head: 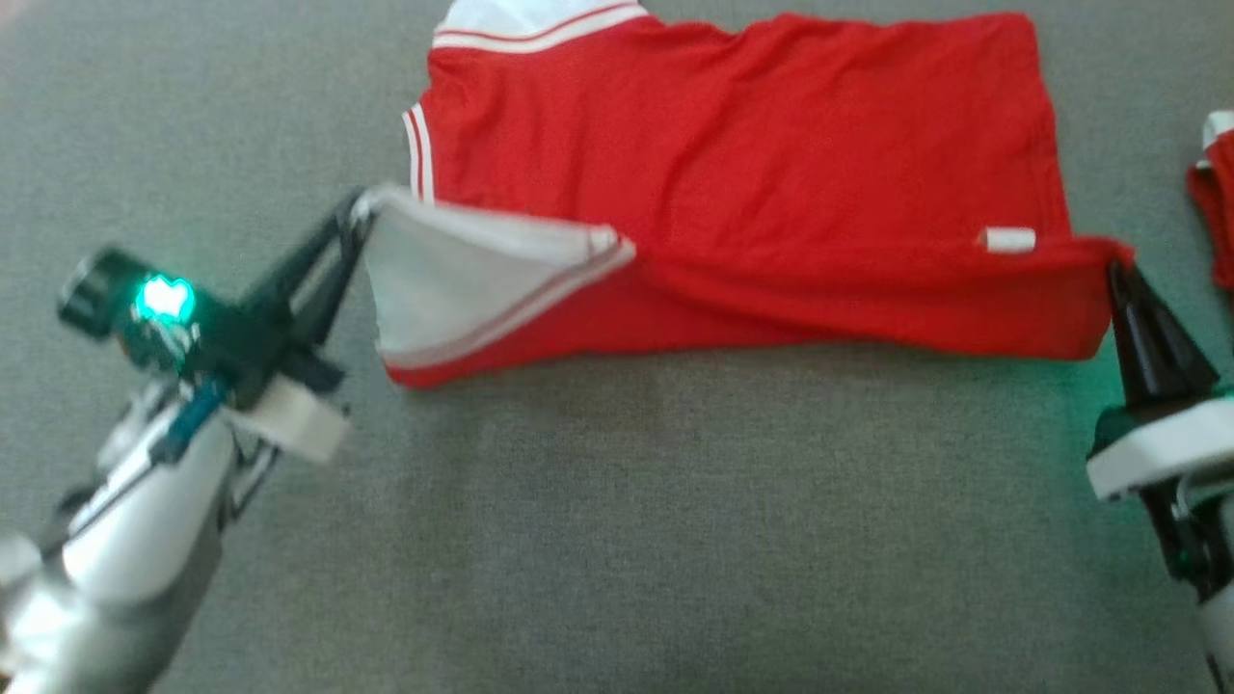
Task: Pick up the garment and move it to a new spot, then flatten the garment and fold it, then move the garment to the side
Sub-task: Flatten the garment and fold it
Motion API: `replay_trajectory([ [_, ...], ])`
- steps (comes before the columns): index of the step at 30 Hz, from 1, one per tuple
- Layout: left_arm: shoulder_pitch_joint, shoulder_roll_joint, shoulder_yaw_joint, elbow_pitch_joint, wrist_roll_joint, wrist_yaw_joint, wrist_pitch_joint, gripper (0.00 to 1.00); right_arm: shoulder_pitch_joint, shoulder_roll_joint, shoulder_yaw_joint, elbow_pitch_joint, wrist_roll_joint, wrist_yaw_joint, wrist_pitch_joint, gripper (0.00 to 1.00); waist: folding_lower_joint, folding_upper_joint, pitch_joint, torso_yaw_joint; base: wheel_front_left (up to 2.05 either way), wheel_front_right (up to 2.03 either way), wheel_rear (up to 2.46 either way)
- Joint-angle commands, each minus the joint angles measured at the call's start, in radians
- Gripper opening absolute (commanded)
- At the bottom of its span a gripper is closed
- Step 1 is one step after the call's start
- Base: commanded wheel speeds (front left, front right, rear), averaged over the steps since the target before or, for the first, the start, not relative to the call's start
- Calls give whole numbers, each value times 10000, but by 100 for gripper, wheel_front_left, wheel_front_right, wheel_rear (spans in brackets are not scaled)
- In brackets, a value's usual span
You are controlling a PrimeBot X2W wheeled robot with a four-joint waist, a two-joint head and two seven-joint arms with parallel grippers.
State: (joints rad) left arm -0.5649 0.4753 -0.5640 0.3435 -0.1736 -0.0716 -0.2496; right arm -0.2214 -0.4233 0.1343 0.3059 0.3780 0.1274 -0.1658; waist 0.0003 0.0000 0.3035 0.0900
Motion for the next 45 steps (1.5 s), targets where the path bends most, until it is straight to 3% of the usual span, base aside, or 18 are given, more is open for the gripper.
replay_trajectory([
  [1, -688, 277, 461, -79, 90, -29, -103, 0, -271, -317, 171, -160, -48, 33, -28, 0, -3, 0, 233, -35, 0, 0, 0],
  [13, -2522, -36, 250, 1131, 602, -365, -120, 0, -2109, -231, 730, 979, -247, 33, -434, 0, -3, 0, 1098, -231, 0, 0, 0],
  [15, -2567, -65, 233, 1208, 613, -379, -120, 4, -2265, -197, 778, 1109, -285, 33, -493, 2, -3, 0, 1130, -242, 0, 0, 0],
  [16, -2589, -91, 224, 1257, 631, -387, -120, 38, -2407, -143, 770, 1260, -348, 33, -555, 29, -3, 0, 1152, -250, 0, 0, 0],
  [17, -2579, -119, 239, 1320, 646, -358, -120, 100, -2538, -69, 698, 1418, -442, 33, -631, 100, -3, 0, 1156, -252, 0, 0, 0],
  [24, -997, -714, 919, 1002, -225, 140, -121, 100, -2449, 449, 495, 2017, -779, 33, -930, 100, -3, 0, 657, -186, 0, 0, 0],
  [32, 1725, -1786, 1628, 1515, -2130, 376, -27, 100, -1271, 962, -49, 1322, -791, 33, -957, 100, -3, 0, 106, -203, 0, 0, 0],
  [39, 1866, -2048, 1913, 2118, -2529, 804, 161, 100, -815, 1124, -95, 970, -854, 33, -958, 100, -3, 0, 64, -380, 0, 0, 0],
  [45, 1541, -2288, 2302, 2406, -3097, 566, 33, 100, -780, 1023, -117, 1007, -875, 33, -959, 100, -3, 0, 54, -491, 0, 0, 0],
])
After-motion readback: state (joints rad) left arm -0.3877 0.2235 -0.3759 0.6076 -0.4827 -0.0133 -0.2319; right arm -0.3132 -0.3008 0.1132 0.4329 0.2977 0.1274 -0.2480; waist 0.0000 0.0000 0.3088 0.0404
